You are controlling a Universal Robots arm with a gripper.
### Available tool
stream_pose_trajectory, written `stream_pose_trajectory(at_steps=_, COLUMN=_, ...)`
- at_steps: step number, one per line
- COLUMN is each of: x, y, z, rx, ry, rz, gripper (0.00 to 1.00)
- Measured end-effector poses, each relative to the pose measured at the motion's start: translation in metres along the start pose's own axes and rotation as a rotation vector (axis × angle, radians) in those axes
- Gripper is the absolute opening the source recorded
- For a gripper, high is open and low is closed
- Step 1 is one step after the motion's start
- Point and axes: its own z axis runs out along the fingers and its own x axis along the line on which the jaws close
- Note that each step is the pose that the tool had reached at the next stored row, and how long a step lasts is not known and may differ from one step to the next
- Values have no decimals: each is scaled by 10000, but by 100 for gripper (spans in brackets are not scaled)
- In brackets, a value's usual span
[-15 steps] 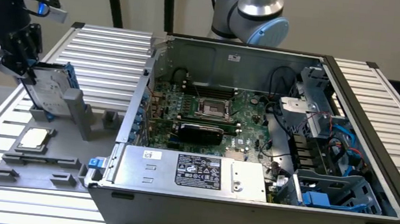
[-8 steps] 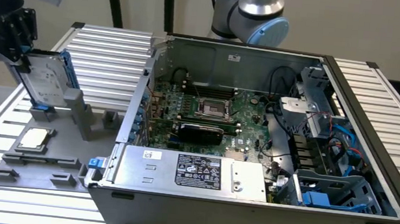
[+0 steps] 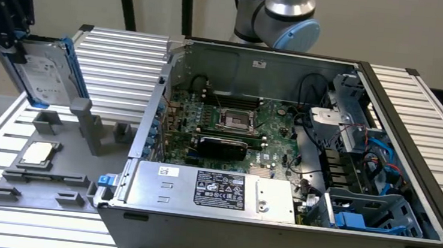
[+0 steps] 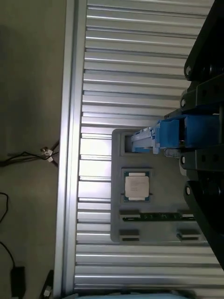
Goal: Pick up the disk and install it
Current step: 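Pick up the disk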
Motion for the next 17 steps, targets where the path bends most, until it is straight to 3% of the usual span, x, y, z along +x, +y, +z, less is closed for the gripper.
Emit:
stream_pose_trajectory(at_steps=7, x=3, y=-100, z=-321, rx=1, ry=0, rz=-1, gripper=33)
stream_pose_trajectory(at_steps=17, x=16, y=-504, z=-785, rx=-21, ry=-3, rz=-1, gripper=33)
